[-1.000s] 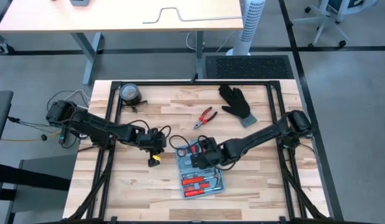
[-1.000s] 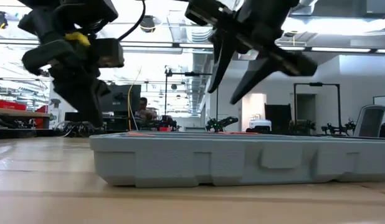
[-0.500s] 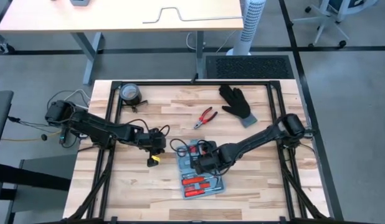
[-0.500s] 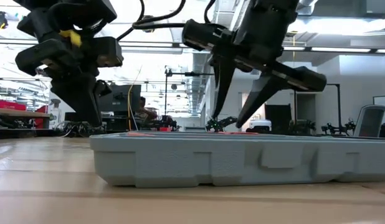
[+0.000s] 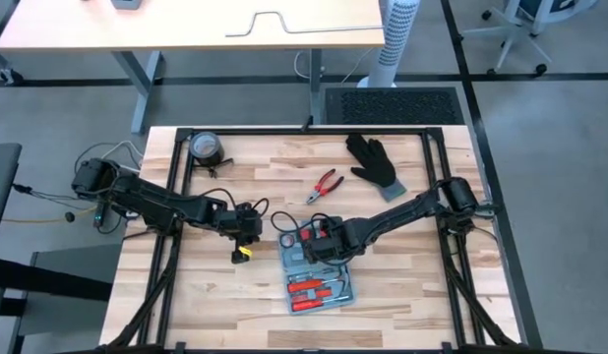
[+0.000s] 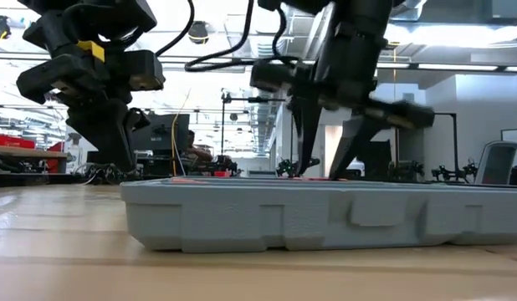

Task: Prefit tool cases
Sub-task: Remove the orange measuring tape from the gray toolbox

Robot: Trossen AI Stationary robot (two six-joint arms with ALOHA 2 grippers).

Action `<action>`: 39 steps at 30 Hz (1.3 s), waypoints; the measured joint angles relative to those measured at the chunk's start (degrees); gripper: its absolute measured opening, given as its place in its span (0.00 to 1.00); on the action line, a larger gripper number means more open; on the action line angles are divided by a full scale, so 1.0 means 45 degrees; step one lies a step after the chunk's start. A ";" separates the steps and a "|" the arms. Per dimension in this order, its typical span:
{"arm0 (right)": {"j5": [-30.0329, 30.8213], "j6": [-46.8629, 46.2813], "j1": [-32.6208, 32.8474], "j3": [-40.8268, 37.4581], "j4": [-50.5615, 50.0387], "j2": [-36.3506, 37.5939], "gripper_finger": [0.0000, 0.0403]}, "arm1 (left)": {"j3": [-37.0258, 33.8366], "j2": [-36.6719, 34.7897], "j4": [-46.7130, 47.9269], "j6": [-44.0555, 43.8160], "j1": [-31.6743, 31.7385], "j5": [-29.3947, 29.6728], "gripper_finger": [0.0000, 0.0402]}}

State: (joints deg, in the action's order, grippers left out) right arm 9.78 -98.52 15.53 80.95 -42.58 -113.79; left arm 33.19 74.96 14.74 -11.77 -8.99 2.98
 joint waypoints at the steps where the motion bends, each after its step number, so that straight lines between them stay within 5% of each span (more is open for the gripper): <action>1: 0.0000 -0.0005 -0.0009 0.0009 0.0086 -0.0151 0.38 | 0.0000 0.0000 0.0005 0.0000 0.0000 0.0000 0.00; 14: -0.0989 -0.0745 0.0093 0.0083 0.1110 -0.1346 0.36 | 0.0010 0.0000 0.0222 0.0044 0.0000 0.0010 0.00; 20: -0.1028 -0.0730 0.0374 0.0034 0.0100 -0.1272 0.05 | 0.0010 0.0000 0.0230 0.0131 0.0019 0.0058 0.00; 23: -0.0774 -0.1046 0.0506 0.0036 0.0300 -0.1273 0.02 | 0.0010 0.0000 0.0229 0.0136 0.0024 0.0063 0.00; 39: 0.3754 -0.0900 0.1030 0.0913 0.0235 0.0620 0.00 | 0.0010 0.0000 0.0193 0.0233 0.0029 0.0151 0.00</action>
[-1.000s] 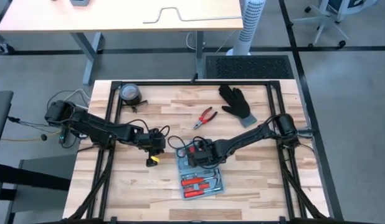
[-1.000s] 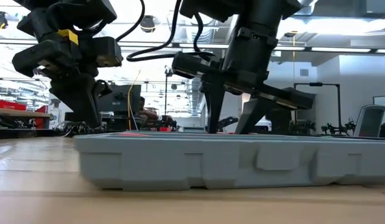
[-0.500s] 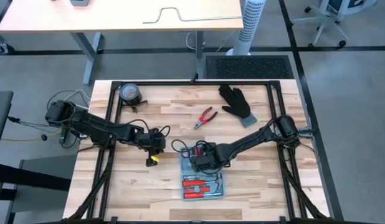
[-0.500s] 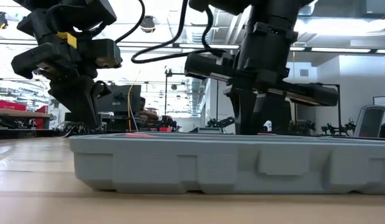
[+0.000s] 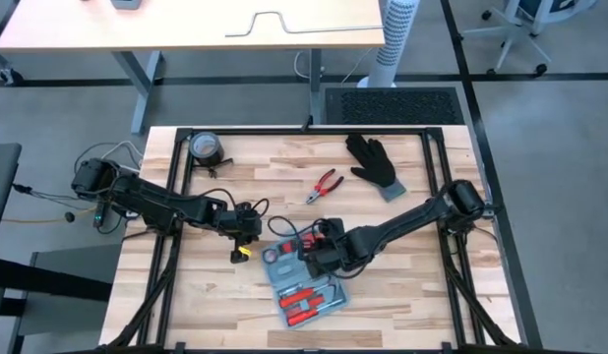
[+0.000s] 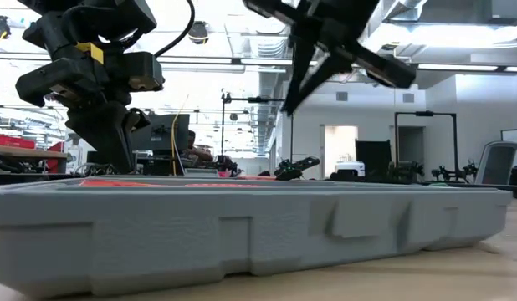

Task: Prefit tool cases
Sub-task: Remove the orange measuring tape from the gray toolbox

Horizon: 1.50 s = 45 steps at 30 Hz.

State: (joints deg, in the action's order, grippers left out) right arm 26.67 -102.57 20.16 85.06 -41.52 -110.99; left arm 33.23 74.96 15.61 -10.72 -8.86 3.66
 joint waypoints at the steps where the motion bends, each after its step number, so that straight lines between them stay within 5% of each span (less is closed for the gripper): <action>1: 0.0167 0.0115 -0.0029 0.0008 -0.0003 0.0128 0.00 | 0.0000 0.0000 -0.0002 0.0000 0.0000 -0.0003 0.00; 8: 0.0291 0.1317 -0.0588 0.0015 0.0163 0.0753 0.00 | 0.0000 0.0000 -0.0010 0.0000 0.0000 -0.0005 0.00; 14: -0.1474 0.2662 -0.0711 0.0034 0.0373 0.0544 0.03 | 0.0000 0.0000 -0.0001 -0.0015 0.0000 -0.0010 0.00; 30: -0.3949 0.4845 -0.1433 -0.0214 0.1566 -0.0470 0.56 | 0.0000 0.0005 0.0119 -0.0121 -0.0005 -0.0073 0.00; 45: -0.5235 0.4273 -0.1061 -0.0155 0.2384 -0.1901 0.48 | -0.0004 0.0005 0.0322 -0.0238 -0.0010 -0.0048 0.00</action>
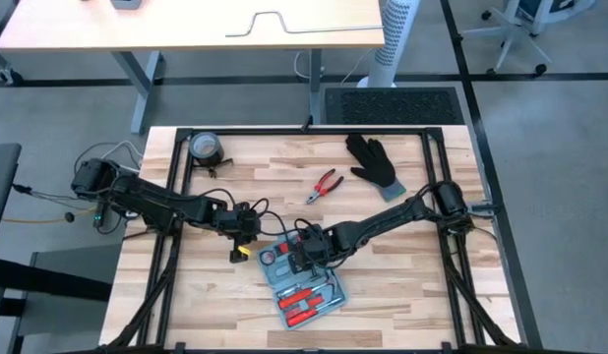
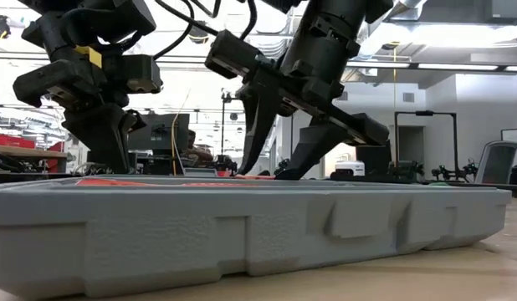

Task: Prefit tool cases
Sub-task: Remove the orange measuring tape from the gray toolbox

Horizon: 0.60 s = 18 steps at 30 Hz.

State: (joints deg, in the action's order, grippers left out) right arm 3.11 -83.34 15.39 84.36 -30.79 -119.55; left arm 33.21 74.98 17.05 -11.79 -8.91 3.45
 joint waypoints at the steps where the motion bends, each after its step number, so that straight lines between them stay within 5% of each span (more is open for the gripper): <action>1: 0.0010 -0.0176 -0.0001 0.0000 -0.0043 -0.0040 0.47 | -0.0001 0.0000 -0.0002 0.0000 0.0000 0.0005 0.00; 4: 0.0008 -0.0691 -0.0027 0.0000 -0.0304 -0.0062 0.38 | -0.0001 0.0000 0.0050 0.0000 0.0000 0.0020 0.00; 10: 0.0032 -0.0119 0.0075 -0.0023 -0.0750 -0.0122 0.06 | -0.0001 0.0000 0.0050 0.0000 0.0000 0.0090 0.00; 18: 0.0396 -0.0115 0.0052 -0.0069 -0.0351 0.0000 0.01 | -0.0001 0.0000 0.0050 0.0005 0.0000 0.0116 0.00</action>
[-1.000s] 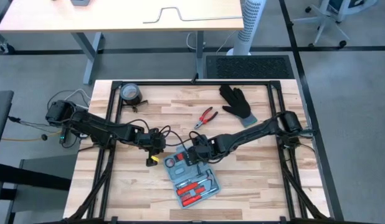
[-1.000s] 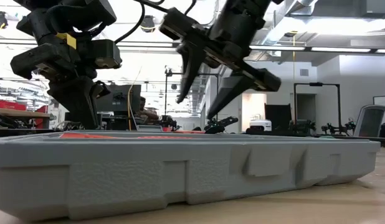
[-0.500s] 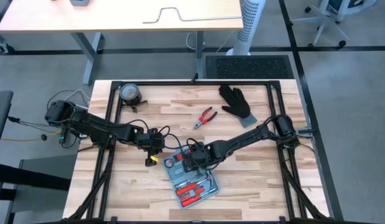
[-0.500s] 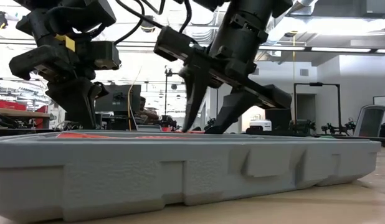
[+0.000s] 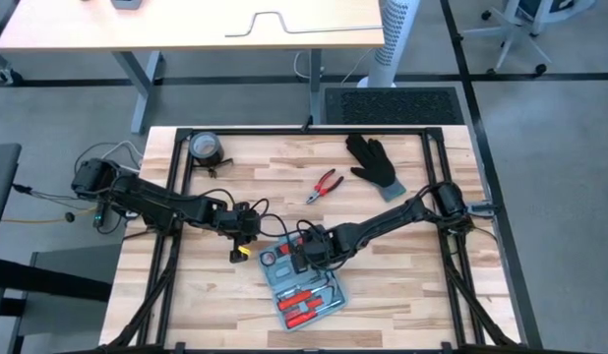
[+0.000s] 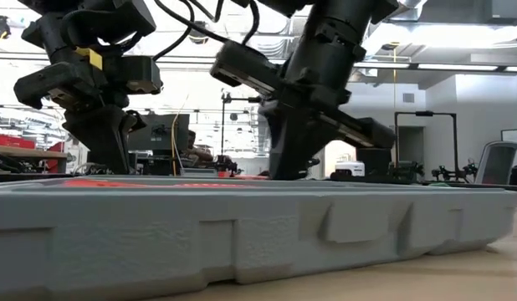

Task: Prefit tool cases
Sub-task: Remove the orange measuring tape from the gray toolbox

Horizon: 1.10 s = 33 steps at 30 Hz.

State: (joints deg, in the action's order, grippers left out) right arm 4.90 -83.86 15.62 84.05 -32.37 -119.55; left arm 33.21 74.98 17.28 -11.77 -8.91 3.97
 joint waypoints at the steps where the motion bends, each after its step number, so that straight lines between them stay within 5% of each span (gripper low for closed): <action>1: 0.0140 0.0038 0.0008 -0.0016 0.0307 0.0039 0.01 | 0.0000 0.0000 0.0000 0.0000 0.0000 -0.0005 0.00; 16: 0.3220 0.0142 0.0148 0.0001 0.2260 0.1352 0.00 | 0.0000 0.0000 0.0090 0.0039 0.0000 -0.0019 0.00; 24: 0.3319 0.1479 -0.0568 0.0001 0.2228 0.1735 0.00 | -0.0005 0.0000 0.0853 -0.0302 -0.0065 -0.0058 0.00; 33: 0.2179 0.5315 -0.2724 0.0021 0.1332 0.2613 0.00 | -0.0010 0.0000 0.0973 -0.1739 -0.0409 -0.0035 0.00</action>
State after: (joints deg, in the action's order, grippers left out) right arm 14.70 -59.94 3.37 84.14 -26.38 -107.79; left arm 33.17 74.98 21.66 -19.60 -10.75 3.81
